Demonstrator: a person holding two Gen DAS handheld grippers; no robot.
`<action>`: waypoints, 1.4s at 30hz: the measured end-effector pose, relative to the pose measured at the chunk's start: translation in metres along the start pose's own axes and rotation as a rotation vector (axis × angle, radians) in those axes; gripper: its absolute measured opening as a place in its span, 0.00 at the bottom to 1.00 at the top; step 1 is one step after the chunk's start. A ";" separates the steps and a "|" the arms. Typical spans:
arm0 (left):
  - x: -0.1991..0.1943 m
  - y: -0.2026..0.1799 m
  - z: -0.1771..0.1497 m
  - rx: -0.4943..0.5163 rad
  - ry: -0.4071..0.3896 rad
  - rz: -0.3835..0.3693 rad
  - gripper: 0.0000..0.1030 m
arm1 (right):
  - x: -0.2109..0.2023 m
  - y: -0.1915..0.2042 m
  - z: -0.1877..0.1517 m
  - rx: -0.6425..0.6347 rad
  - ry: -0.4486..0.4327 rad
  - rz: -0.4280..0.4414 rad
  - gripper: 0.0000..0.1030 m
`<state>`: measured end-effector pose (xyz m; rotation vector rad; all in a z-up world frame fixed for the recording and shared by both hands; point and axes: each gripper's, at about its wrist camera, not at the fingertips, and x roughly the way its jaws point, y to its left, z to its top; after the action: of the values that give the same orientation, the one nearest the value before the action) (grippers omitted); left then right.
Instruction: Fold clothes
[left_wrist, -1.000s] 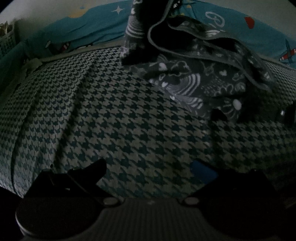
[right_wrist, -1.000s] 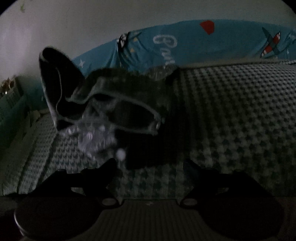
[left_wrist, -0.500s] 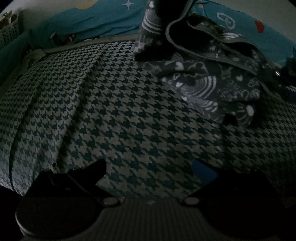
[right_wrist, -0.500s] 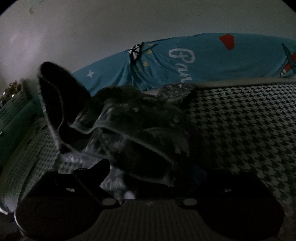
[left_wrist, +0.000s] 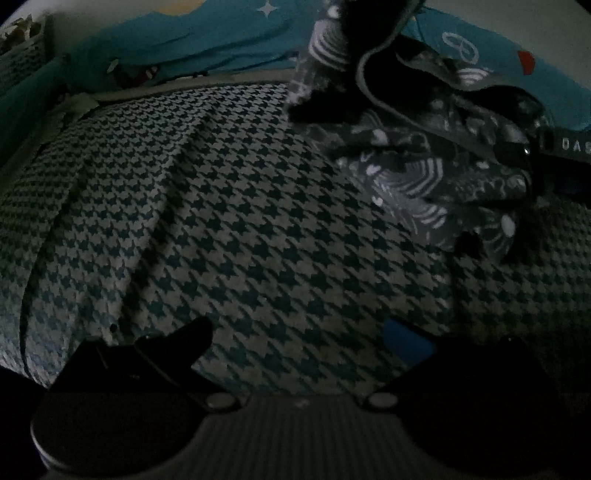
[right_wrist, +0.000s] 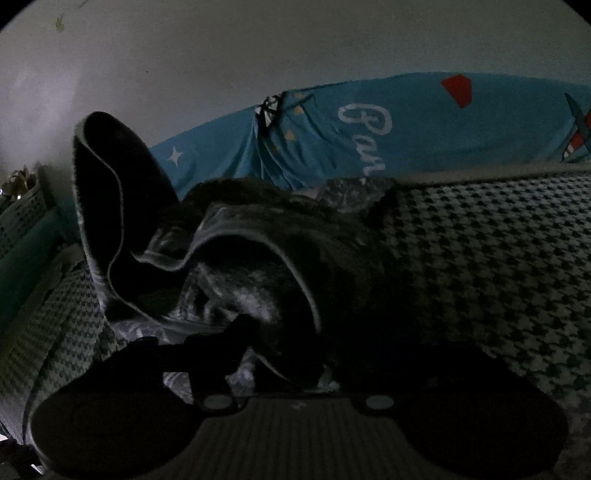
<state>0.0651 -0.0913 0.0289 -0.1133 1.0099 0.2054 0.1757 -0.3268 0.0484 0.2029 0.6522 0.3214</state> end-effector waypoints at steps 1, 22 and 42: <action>-0.001 0.001 0.001 -0.003 -0.003 -0.001 1.00 | -0.002 0.000 0.000 0.005 -0.006 0.003 0.48; -0.064 0.032 0.026 -0.084 -0.188 0.050 1.00 | -0.048 0.076 -0.047 -0.295 -0.097 0.208 0.25; -0.078 0.016 0.021 -0.049 -0.213 -0.040 1.00 | -0.063 0.123 -0.130 -0.462 0.084 0.338 0.27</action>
<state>0.0393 -0.0810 0.1060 -0.1524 0.7899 0.2016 0.0193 -0.2235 0.0172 -0.1474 0.6087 0.7974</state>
